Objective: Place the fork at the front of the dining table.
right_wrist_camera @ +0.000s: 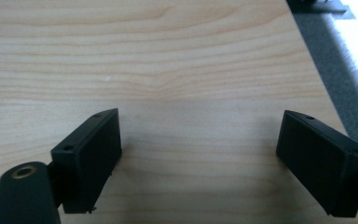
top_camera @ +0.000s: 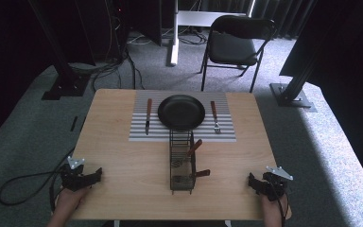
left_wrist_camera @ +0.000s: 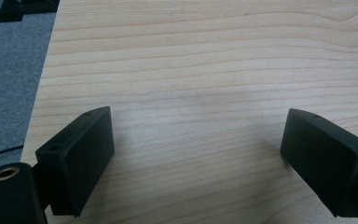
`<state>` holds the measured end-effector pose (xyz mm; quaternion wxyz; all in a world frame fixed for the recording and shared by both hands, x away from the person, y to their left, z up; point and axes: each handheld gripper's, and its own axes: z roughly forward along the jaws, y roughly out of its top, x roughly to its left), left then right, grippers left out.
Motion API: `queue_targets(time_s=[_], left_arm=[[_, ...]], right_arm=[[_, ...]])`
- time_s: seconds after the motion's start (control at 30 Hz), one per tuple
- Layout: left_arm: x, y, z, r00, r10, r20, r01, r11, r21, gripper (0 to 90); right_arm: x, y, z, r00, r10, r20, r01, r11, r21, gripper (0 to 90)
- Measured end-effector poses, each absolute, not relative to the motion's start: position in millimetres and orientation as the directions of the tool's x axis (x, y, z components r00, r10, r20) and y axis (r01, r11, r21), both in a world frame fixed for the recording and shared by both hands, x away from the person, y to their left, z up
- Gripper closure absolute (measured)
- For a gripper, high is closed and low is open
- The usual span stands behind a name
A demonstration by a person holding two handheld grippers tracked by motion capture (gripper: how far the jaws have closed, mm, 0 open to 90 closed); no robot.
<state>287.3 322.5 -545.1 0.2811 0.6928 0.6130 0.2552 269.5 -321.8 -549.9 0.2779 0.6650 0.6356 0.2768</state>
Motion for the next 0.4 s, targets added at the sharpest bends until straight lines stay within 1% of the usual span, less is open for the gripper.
queue_targets(time_s=[0.1, 0.3, 0.4], left_arm=[[287.3, 322.4, -545.2, 0.118, 0.993, 0.009, 0.706, -0.091, 0.702, 9.5], [289.0, 319.0, -545.1, 0.063, 0.998, 0.011, 0.711, -0.053, 0.701, 9.6], [287.9, 318.4, -545.1, 0.057, 0.998, 0.010, 0.711, -0.047, 0.701, 9.6]], right_arm=[[270.1, -322.2, -550.0, 0.036, 0.999, 0.014, 0.692, -0.035, 0.721, 12.8], [270.1, -322.2, -550.1, 0.036, 0.999, 0.013, 0.692, -0.035, 0.721, 12.8], [270.2, -322.1, -549.9, 0.037, 0.999, 0.015, 0.693, -0.036, 0.720, 12.8]])
